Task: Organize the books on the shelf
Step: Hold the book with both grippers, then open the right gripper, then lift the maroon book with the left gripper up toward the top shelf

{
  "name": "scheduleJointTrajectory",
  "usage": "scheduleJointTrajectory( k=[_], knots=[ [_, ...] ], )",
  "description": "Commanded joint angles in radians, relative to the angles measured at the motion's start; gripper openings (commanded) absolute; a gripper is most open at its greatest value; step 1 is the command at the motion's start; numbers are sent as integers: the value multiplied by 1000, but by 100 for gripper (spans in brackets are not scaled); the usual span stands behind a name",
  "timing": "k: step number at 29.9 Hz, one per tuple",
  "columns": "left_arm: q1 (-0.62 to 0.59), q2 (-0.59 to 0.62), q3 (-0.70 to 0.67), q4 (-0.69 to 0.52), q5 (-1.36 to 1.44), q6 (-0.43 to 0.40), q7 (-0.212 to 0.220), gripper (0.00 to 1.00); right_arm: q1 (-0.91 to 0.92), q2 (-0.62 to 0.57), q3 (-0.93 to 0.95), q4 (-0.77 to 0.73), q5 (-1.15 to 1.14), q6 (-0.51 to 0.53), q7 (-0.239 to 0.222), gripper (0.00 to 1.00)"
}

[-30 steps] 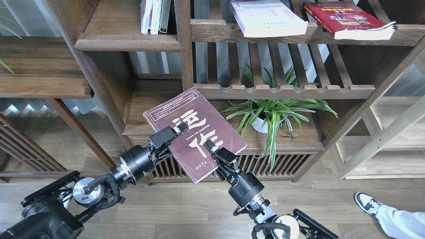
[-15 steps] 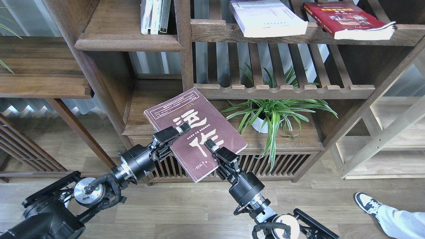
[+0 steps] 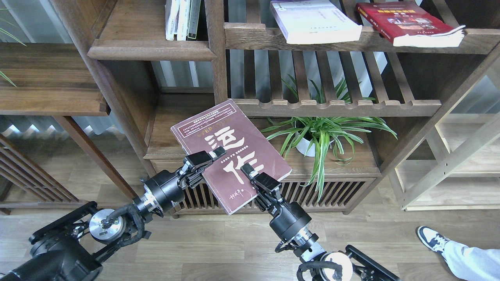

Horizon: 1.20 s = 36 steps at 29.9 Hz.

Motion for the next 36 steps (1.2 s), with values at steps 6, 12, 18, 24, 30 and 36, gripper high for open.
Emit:
scheduleJointTrajectory(
  k=[6, 12, 18, 24, 30, 36],
  knots=[
    [0, -7, 0, -1, -1, 0, -1, 3, 0, 0, -1, 0, 0, 0, 0, 6],
    [-1, -5, -2, -1, -1, 0, -1, 3, -1, 0, 1, 0, -1, 0, 1, 32],
    [-3, -5, -3, 0, -1, 0, -4, 4, -1, 0, 13, 0, -9, 0, 1, 82],
    [-3, -5, -6, -1, -1, 0, -4, 5, 10, 0, 16, 0, -15, 0, 1, 89],
    [0, 6, -11, -14, -1, 0, 1, 5, 8, 0, 42, 0, -17, 0, 3, 96],
    [-4, 13, -12, -29, 8, 0, 2, 6, 8, 0, 93, -9, -17, 0, 8, 99]
  ],
)
